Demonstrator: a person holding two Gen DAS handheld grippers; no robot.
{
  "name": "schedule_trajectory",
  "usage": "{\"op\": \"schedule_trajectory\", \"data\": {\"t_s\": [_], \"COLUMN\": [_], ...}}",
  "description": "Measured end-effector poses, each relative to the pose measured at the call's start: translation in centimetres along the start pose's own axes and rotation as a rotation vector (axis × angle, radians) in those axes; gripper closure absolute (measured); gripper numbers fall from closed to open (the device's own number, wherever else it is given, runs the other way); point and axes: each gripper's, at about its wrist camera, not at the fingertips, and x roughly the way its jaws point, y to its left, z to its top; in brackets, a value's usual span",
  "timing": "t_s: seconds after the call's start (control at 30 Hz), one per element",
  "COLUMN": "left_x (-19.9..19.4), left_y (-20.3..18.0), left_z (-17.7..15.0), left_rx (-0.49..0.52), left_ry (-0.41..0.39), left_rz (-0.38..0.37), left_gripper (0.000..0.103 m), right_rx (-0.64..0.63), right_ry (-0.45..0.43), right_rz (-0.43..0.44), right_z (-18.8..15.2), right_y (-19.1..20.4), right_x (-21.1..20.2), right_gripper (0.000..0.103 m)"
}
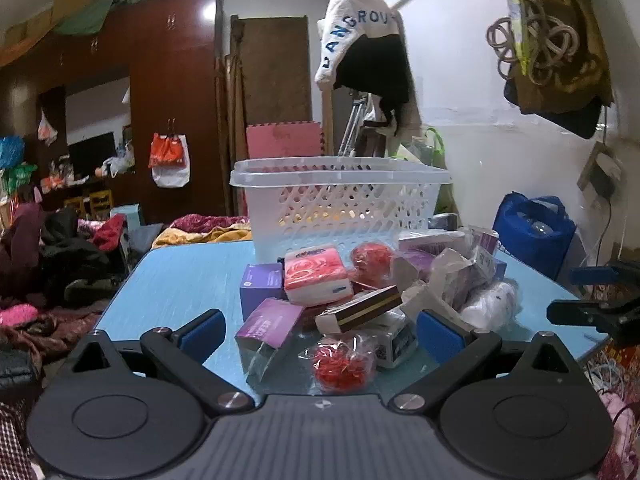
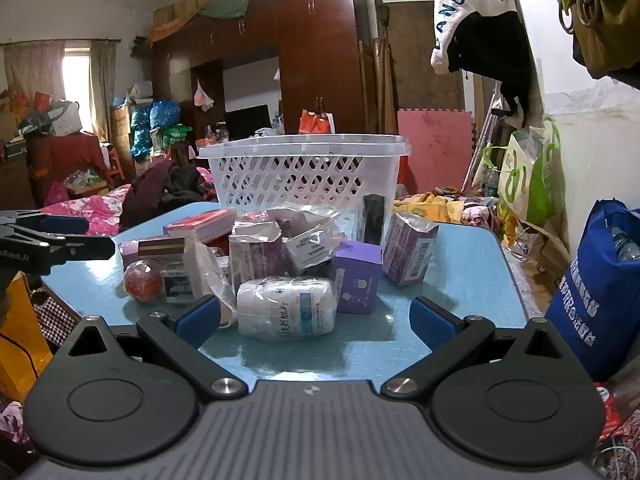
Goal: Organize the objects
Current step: 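Move both grippers toward the pile of items on the table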
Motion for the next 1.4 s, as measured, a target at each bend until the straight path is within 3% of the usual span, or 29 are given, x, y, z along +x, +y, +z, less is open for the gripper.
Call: {"op": "schedule_trajectory", "data": {"t_s": [1.17, 1.4], "left_x": [0.82, 0.71], "left_y": [0.39, -0.14], "left_z": [-0.58, -0.65], "left_rx": [-0.013, 0.029], "left_ry": [0.011, -0.042], "left_rz": [0.02, 0.053], "left_gripper": [0.001, 0.0], "right_rx": [0.004, 0.01], "right_ry": [-0.003, -0.004], "right_rz": [0.002, -0.001], "right_z": [0.05, -0.02], "right_y": [-0.25, -0.32], "right_x": [-0.12, -0.04], "right_gripper": [0.0, 0.0]}}
